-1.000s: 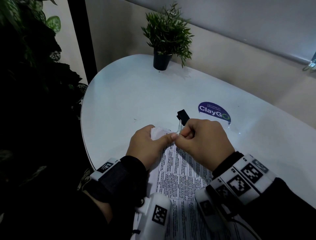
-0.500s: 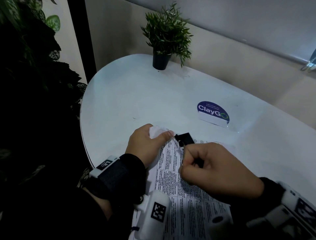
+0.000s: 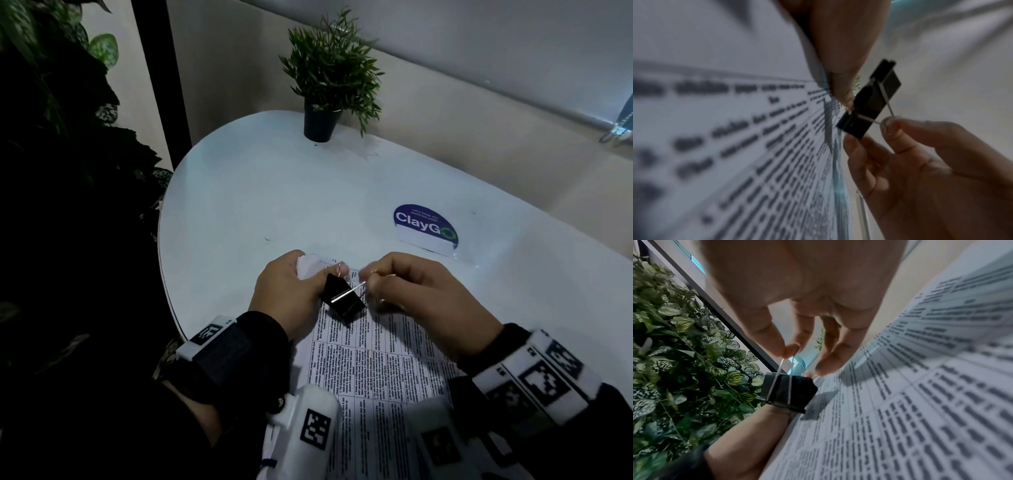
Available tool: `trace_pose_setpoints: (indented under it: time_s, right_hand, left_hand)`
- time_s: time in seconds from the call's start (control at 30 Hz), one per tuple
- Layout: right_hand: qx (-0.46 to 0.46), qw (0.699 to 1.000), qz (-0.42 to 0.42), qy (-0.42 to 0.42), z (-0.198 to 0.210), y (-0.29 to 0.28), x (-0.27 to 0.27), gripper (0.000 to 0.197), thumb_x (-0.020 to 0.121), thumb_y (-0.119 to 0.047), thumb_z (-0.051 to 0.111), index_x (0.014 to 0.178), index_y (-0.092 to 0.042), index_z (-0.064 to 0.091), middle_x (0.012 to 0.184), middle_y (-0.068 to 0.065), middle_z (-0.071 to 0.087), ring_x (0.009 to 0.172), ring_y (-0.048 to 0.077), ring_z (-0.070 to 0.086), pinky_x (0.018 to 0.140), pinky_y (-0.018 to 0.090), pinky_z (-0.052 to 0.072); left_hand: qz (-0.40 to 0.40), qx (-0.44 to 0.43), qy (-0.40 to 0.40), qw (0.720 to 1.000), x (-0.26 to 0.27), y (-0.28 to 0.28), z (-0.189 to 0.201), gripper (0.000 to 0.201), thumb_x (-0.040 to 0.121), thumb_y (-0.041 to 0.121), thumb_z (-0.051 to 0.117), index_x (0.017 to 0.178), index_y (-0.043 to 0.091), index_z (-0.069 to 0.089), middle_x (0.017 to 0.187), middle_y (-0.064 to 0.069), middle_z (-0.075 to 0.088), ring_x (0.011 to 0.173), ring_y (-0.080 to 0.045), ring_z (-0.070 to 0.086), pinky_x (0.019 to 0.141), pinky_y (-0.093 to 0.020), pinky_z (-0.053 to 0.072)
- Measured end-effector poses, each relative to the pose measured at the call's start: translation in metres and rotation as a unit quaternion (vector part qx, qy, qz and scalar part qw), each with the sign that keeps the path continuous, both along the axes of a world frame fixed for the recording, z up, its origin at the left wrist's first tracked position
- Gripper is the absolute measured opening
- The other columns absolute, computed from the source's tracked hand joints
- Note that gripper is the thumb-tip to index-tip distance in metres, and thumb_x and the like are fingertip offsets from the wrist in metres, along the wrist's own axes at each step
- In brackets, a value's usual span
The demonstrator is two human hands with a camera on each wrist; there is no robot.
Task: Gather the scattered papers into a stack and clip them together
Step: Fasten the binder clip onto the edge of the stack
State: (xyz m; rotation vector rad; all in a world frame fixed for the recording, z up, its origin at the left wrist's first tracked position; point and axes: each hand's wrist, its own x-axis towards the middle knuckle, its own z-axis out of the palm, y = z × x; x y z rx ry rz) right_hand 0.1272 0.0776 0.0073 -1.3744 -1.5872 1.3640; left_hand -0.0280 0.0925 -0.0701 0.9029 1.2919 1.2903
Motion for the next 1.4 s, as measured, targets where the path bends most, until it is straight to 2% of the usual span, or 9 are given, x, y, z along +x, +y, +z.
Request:
trace_pose_setpoints:
  time_s: [0.07,0.17,0.33,0.43,0.6,0.83,1.0,1.13,1.4]
  right_hand:
    - [0.016,0.999,0.02,0.026,-0.002,-0.001,-0.002,0.013,0.068,-0.018,0.073,0.067,-0.009,0.064,0.101,0.008,0.07,0.087,0.019,0.068,0.082,0.032,0.056]
    - [0.011,0.994,0.051,0.092,-0.002,-0.006,-0.007,0.016,0.068,-0.01,0.076,0.064,-0.004,0.062,0.101,0.02,0.069,0.092,0.031,0.069,0.081,0.038,0.058]
    - [0.085,0.993,-0.04,0.075,-0.001,-0.005,-0.002,0.012,0.059,-0.014,0.078,0.061,-0.011,0.067,0.094,0.009,0.072,0.099,0.008,0.067,0.079,0.031,0.054]
    - [0.111,0.986,-0.097,0.082,0.008,-0.001,0.008,0.027,0.061,-0.015,0.072,0.086,-0.011,0.064,0.092,0.005,0.07,0.074,0.011,0.07,0.065,0.024,0.055]
    - [0.16,0.98,-0.082,-0.084,0.01,0.009,0.034,0.058,0.077,0.001,0.07,0.122,-0.028,0.05,0.104,-0.002,0.059,0.083,-0.001,0.067,0.073,0.011,0.051]
    - [0.225,0.95,-0.043,-0.213,0.037,0.008,0.045,0.05,0.062,-0.039,0.075,0.108,-0.024,0.063,0.096,-0.003,0.067,0.087,0.009,0.066,0.08,0.016,0.053]
    - [0.294,0.907,-0.024,-0.301,0.056,0.007,0.046,0.026,0.062,-0.014,0.085,0.081,-0.012,0.067,0.072,0.0,0.068,0.071,0.017,0.061,0.063,0.016,0.046]
    - [0.282,0.9,0.015,-0.333,0.07,0.008,0.042,0.022,0.063,-0.011,0.085,0.067,-0.016,0.064,0.062,-0.007,0.069,0.066,0.006,0.064,0.06,0.016,0.045]
    - [0.191,0.904,0.097,-0.371,0.098,0.041,0.031,0.018,0.067,-0.015,0.083,0.07,-0.016,0.065,0.059,-0.008,0.069,0.051,-0.008,0.057,0.053,0.005,0.039]
  left_hand:
    - [0.0,-0.007,0.005,1.0,-0.001,0.002,-0.002,0.052,0.053,0.047,0.082,0.069,0.006,0.055,0.064,-0.006,0.057,0.063,-0.02,0.051,0.063,-0.047,0.053]
    - [-0.003,0.007,0.038,0.999,-0.002,0.002,-0.004,0.039,0.07,0.031,0.079,0.073,0.001,0.055,0.063,-0.006,0.053,0.059,-0.016,0.043,0.056,-0.035,0.04]
    - [-0.001,0.023,0.011,1.0,-0.002,-0.002,0.002,0.029,0.07,0.016,0.079,0.073,-0.002,0.056,0.061,-0.015,0.054,0.06,-0.017,0.044,0.058,-0.032,0.035]
    - [-0.016,0.029,-0.036,0.999,-0.001,-0.003,0.004,0.044,0.061,0.032,0.085,0.071,0.001,0.055,0.065,-0.008,0.054,0.063,-0.017,0.047,0.063,-0.032,0.038]
    - [-0.021,0.029,-0.044,0.998,-0.001,-0.006,0.008,0.025,0.072,0.02,0.083,0.063,0.014,0.06,0.064,-0.003,0.066,0.06,-0.019,0.061,0.062,-0.032,0.05]
    - [-0.016,0.102,-0.025,0.994,0.005,-0.018,0.03,0.026,0.077,0.015,0.078,0.066,0.008,0.055,0.05,0.01,0.056,0.046,-0.006,0.051,0.046,-0.013,0.04]
    - [-0.017,0.146,0.0,0.989,0.008,-0.024,0.041,0.027,0.076,0.02,0.079,0.068,0.007,0.057,0.052,0.007,0.058,0.048,-0.008,0.051,0.047,-0.013,0.04]
    - [-0.012,0.161,-0.007,0.987,0.01,-0.026,0.042,0.03,0.074,0.023,0.08,0.072,0.003,0.058,0.055,0.002,0.058,0.05,-0.012,0.049,0.049,-0.019,0.039]
    - [-0.022,0.174,-0.01,0.984,0.013,-0.03,0.045,0.027,0.074,0.028,0.082,0.07,0.012,0.06,0.055,0.004,0.058,0.052,-0.013,0.049,0.052,-0.029,0.04]
